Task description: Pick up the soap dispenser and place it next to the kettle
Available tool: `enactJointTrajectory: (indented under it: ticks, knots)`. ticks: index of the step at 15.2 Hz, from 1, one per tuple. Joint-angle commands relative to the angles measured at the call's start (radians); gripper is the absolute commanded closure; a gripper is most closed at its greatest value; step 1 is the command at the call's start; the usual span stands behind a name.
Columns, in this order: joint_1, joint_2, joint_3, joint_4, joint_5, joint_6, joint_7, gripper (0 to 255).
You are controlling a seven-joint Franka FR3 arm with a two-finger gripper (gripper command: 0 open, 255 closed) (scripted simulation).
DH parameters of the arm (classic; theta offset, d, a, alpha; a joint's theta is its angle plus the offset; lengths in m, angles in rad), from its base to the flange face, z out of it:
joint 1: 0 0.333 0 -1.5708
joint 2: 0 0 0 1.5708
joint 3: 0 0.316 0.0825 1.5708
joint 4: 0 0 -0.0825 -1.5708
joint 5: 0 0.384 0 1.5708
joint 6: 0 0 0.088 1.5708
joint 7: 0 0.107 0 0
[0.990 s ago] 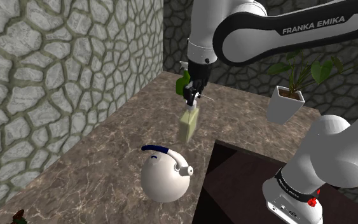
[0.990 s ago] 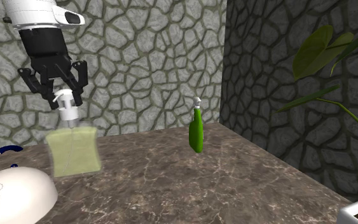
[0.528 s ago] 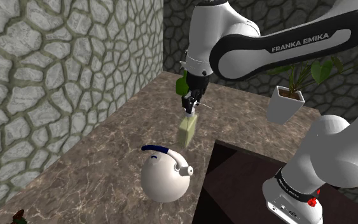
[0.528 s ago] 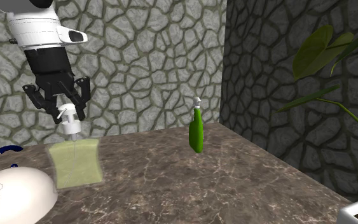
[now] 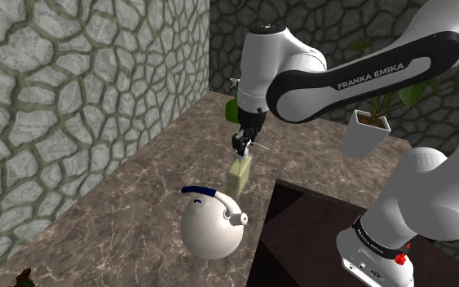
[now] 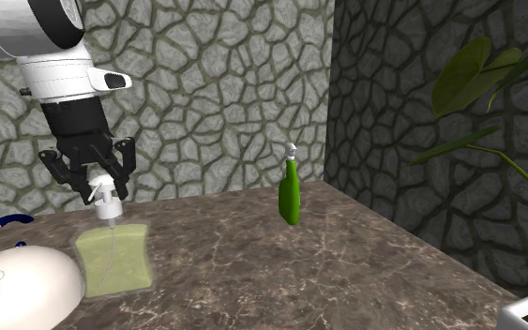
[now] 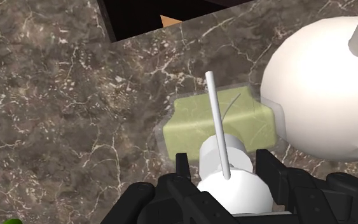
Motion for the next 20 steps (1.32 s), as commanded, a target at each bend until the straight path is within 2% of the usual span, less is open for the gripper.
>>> enactJointTrajectory:
  ticks: [1,7,8,13,17,20]
  knots:
    - [-0.001,0.007,0.0,-0.003,-0.002,0.011,0.001,255]
    - [-0.001,0.007,0.0,-0.003,-0.002,0.011,0.001,255]
    - [-0.001,0.007,0.0,-0.003,-0.002,0.011,0.001,0]
    - [-0.001,0.007,0.0,-0.003,-0.002,0.011,0.001,0]
    - [0.008,-0.044,0.001,0.082,0.015,-0.124,-0.009,0]
    - [0.008,-0.044,0.001,0.082,0.015,-0.124,-0.009,0]
